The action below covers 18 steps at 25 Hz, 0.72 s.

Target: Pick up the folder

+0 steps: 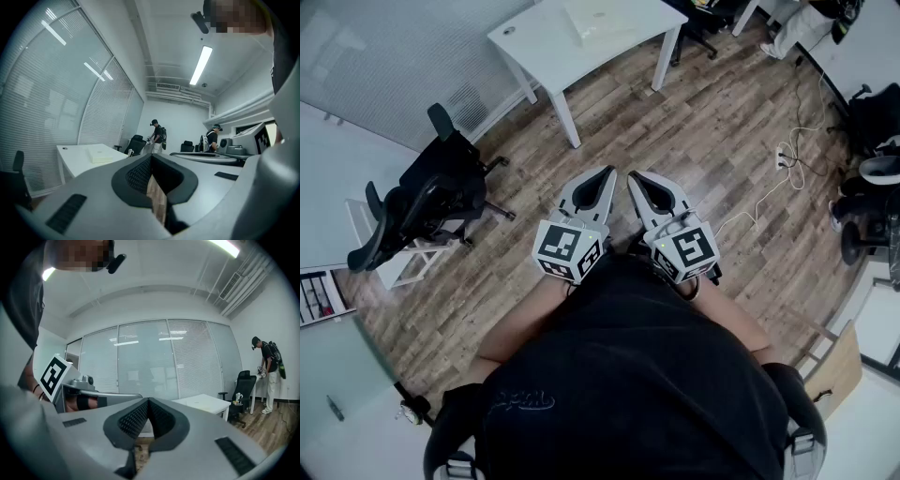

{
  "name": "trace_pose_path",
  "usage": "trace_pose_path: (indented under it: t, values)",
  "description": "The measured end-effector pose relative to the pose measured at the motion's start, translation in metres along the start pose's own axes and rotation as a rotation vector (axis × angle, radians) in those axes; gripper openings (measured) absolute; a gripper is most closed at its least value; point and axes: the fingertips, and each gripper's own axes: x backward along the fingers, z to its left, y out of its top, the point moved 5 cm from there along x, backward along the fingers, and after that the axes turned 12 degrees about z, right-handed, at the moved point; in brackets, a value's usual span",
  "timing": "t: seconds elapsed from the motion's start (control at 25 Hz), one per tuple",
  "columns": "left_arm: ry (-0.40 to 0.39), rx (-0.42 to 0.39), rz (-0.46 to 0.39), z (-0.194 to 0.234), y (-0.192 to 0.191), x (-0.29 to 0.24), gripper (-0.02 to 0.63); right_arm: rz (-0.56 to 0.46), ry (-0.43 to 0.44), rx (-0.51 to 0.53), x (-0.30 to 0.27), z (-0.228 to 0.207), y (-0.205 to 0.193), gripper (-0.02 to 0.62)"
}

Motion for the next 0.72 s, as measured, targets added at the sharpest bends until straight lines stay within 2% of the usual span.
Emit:
trace_pose_path:
  t: [0.44,0.72]
  values:
    - [-0.017,0.008,-0.011,0.0002,-0.0016,-0.001,0.012,0.005,-0.002,0.0,-0.0005,-0.0002,0.0002,0.02]
    - [-0.002,0.019,-0.013,0.0053,-0.0004,-0.0078,0.012,-0.017,0.045,-0.01,-0.0058,-0.005,0.0023,0.021]
